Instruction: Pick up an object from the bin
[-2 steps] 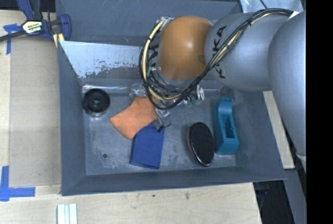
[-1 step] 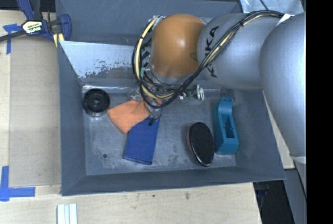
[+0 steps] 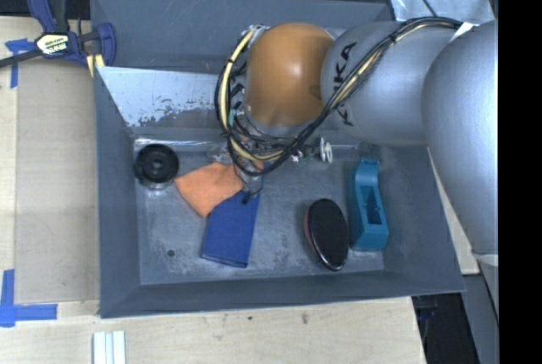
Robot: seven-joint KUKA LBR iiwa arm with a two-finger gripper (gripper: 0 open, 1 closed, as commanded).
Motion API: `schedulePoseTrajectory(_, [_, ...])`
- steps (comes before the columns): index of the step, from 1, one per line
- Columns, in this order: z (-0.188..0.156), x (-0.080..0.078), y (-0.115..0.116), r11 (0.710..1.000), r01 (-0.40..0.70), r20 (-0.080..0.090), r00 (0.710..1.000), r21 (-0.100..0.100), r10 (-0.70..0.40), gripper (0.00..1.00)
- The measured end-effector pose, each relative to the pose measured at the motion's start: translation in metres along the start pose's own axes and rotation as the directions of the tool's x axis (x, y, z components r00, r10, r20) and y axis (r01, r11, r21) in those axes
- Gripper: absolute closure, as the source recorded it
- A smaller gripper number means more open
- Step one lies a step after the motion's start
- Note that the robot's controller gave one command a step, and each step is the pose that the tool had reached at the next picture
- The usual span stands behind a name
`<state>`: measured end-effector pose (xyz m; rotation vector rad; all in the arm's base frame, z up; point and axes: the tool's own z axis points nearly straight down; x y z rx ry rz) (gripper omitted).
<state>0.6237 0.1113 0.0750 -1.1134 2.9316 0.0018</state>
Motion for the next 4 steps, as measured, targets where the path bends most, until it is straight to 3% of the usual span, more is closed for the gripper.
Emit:
schedulePoseTrajectory(2, [-0.024, 0.002, 0.001, 1.000, -0.001, -0.006, 1.000, -0.003, 0.001, 1.00])
schedulePoseTrajectory(4, [-0.044, 0.000, 0.000, 1.000, -0.004, 0.002, 1.000, 0.003, 0.004, 1.00])
